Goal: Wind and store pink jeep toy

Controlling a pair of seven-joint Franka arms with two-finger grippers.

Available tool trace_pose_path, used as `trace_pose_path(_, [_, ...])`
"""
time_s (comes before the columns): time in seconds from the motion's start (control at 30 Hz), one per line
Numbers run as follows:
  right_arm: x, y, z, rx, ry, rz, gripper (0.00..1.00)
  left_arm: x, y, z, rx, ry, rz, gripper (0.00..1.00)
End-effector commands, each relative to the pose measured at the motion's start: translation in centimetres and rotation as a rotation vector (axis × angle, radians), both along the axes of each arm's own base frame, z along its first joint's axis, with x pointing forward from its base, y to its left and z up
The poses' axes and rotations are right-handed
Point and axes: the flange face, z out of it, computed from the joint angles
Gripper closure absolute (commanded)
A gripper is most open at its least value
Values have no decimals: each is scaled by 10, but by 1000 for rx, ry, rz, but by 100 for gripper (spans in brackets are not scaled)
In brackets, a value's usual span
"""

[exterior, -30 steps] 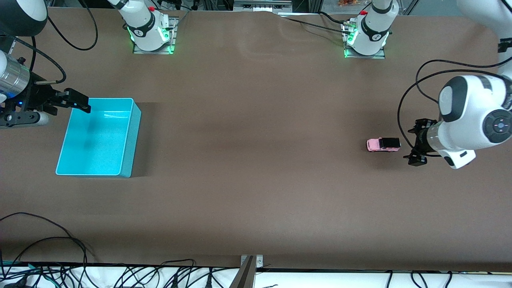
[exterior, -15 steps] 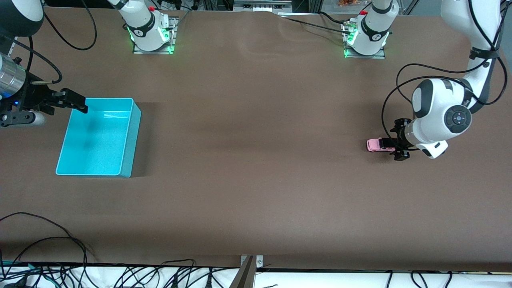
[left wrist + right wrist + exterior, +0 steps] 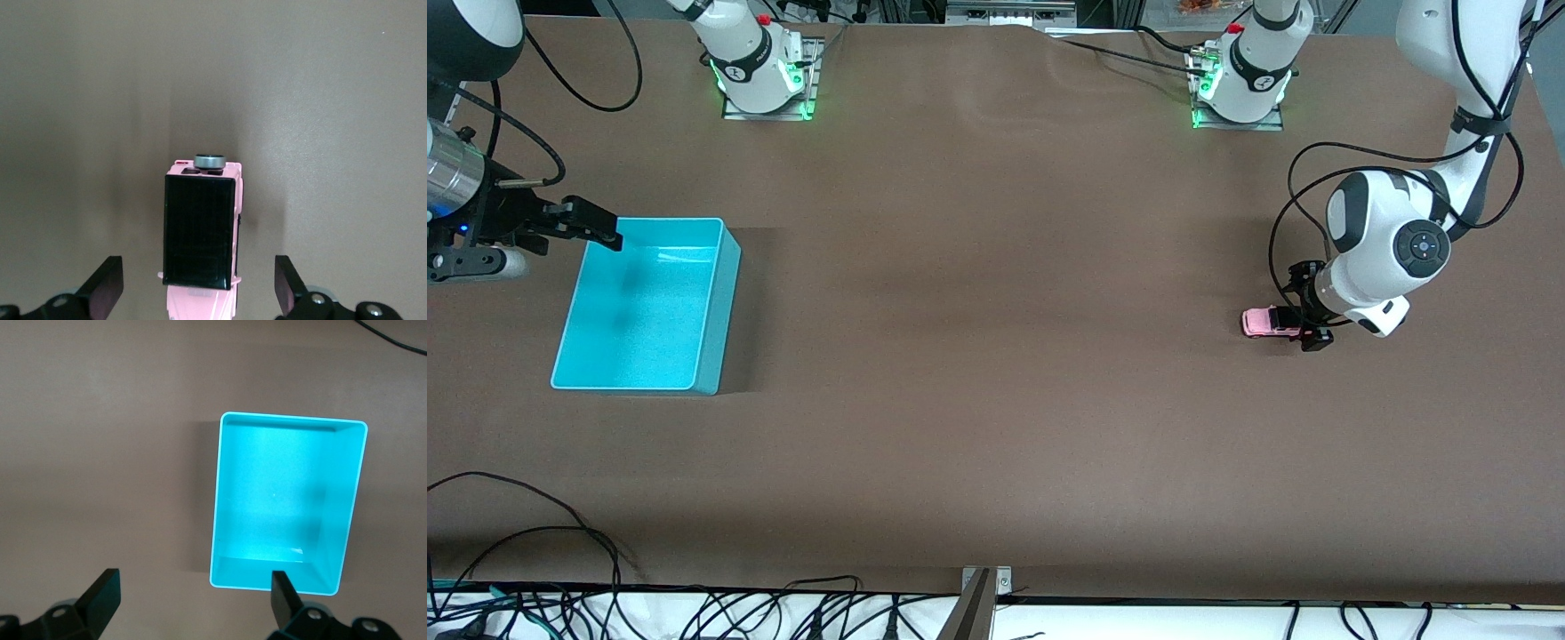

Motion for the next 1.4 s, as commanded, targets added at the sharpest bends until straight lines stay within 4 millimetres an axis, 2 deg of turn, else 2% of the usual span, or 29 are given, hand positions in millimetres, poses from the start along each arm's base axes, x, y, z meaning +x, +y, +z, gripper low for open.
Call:
trace_pose_path(0.0, [-3,1,6,19,11,7,0,-4,1,-14,8,-26,14,0])
trace_pose_path(0.1, [-3,-1,7,19,8,1,0,-4,2,-15,9,-24,14,1])
trace_pose_path(0.37, [-3,-3,8,19,8,0,0,-6,2,-25,9,-7,8,17])
trace_pose_path(0.47, [-3,-3,7,18,10,0,0,-6,2,-25,9,-7,8,28])
trace_pose_path(0.63, [-3,-3,8,18,5,-2,0,-4,3,-23,10,-13,14,56])
trace_pose_path(0.8, [-3,-2,8,17,8,1,0,-2,2,-17,10,-23,14,77])
trace_pose_path(0.93, [-3,-3,8,17,7,0,0,2,2,-3,10,-44,11,78])
trace_pose_path(1.13, [-3,-3,8,17,7,0,0,12,-14,26,8,-82,-16,78])
trace_pose_path(1.37, [-3,-3,8,16,5,0,0,8,-73,23,6,-71,-43,78])
